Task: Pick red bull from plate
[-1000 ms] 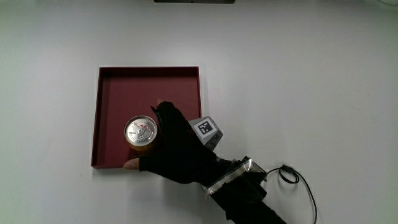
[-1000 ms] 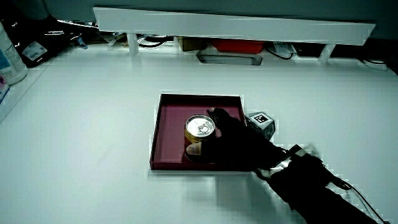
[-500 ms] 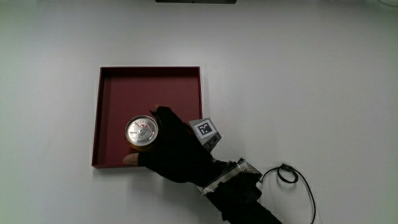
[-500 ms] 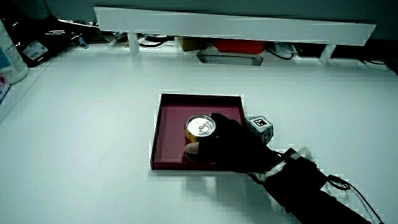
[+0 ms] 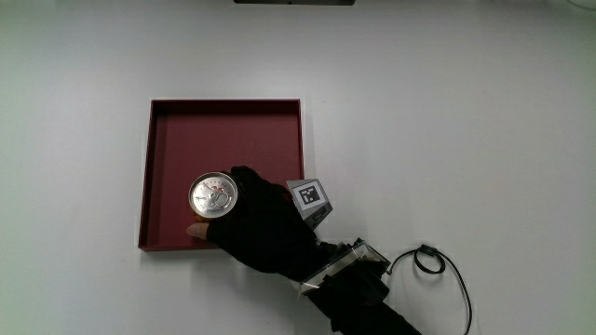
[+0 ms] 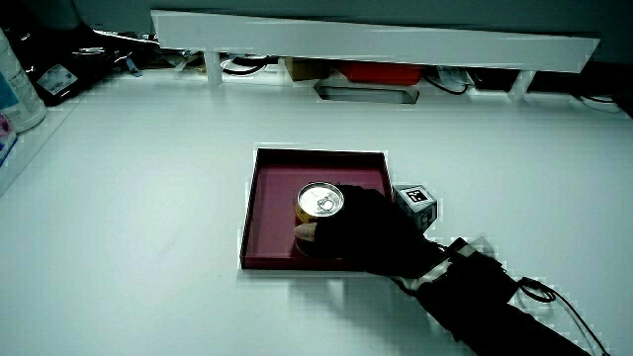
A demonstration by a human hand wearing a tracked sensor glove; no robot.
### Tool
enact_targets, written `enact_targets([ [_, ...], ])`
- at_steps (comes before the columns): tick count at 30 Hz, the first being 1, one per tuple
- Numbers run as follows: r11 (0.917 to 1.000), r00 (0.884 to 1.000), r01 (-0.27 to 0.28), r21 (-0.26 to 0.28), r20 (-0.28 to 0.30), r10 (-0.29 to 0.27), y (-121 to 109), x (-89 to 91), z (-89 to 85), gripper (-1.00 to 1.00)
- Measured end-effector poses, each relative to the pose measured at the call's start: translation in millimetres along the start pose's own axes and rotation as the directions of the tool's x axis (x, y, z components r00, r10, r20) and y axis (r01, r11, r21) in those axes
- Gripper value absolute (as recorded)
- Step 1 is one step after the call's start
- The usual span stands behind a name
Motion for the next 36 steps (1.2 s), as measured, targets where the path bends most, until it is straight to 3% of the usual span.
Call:
enact_targets([
  [7, 0.9999, 1.0, -0.002, 0.015, 0.015, 0.001, -2, -0.9, 0.6, 0.74],
  [16, 0.9988, 0.999, -0.036, 0.032, -0.016, 0.037, -5, 0.6, 5.5, 0.97],
  [24, 0.994, 0.994, -0.109, 0.003, 0.006, 0.109, -17, -32.2, 16.1, 1.0],
  [26, 0.99, 0.99, -0.141, -0.006, -0.008, 0.141, -22, -41.9, 17.1, 1.0],
  [32, 0.9745, 0.974, -0.22, -0.044, 0.051, 0.222, -37, -61.6, 16.1, 1.0],
  [33, 0.9706, 0.971, -0.235, -0.051, 0.038, 0.237, -41, -66.1, 14.8, 1.0],
  [34, 0.9615, 0.962, -0.268, -0.059, 0.029, 0.27, -44, -67.9, 13.4, 1.0],
  [36, 0.9551, 0.956, -0.286, -0.076, 0.041, 0.29, -49, -71.0, 11.0, 1.0],
])
